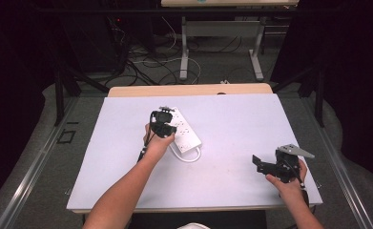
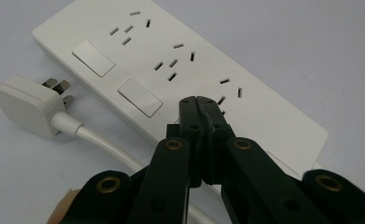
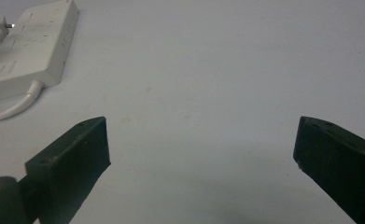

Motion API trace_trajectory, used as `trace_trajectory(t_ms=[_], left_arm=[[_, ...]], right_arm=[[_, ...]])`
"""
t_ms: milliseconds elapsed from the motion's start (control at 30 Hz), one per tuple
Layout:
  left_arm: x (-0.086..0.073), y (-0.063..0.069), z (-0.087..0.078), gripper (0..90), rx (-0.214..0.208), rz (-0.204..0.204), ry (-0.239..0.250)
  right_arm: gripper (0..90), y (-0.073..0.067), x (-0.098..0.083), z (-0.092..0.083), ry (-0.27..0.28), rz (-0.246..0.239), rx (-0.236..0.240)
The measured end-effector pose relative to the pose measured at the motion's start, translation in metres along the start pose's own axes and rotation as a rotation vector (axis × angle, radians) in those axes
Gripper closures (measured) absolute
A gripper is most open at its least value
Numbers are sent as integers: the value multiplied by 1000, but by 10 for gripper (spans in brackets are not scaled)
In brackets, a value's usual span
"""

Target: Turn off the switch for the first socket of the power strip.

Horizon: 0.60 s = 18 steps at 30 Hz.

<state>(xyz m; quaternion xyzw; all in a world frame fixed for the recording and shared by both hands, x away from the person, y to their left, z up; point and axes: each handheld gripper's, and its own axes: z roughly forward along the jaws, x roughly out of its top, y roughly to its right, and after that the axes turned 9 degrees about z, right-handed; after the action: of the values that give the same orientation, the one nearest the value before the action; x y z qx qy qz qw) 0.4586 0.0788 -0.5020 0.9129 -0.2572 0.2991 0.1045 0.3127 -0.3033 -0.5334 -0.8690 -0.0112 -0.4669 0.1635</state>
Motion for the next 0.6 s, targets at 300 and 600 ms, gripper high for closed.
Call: trace_trajectory(t_ms=[300, 600], left_arm=[[0, -3, 10, 900, 15, 4, -29], [0, -6, 14, 900, 20, 1, -36]], right_arm=[[29, 0, 0, 0, -1, 0, 1], [29, 0, 0, 1, 7, 6, 3]])
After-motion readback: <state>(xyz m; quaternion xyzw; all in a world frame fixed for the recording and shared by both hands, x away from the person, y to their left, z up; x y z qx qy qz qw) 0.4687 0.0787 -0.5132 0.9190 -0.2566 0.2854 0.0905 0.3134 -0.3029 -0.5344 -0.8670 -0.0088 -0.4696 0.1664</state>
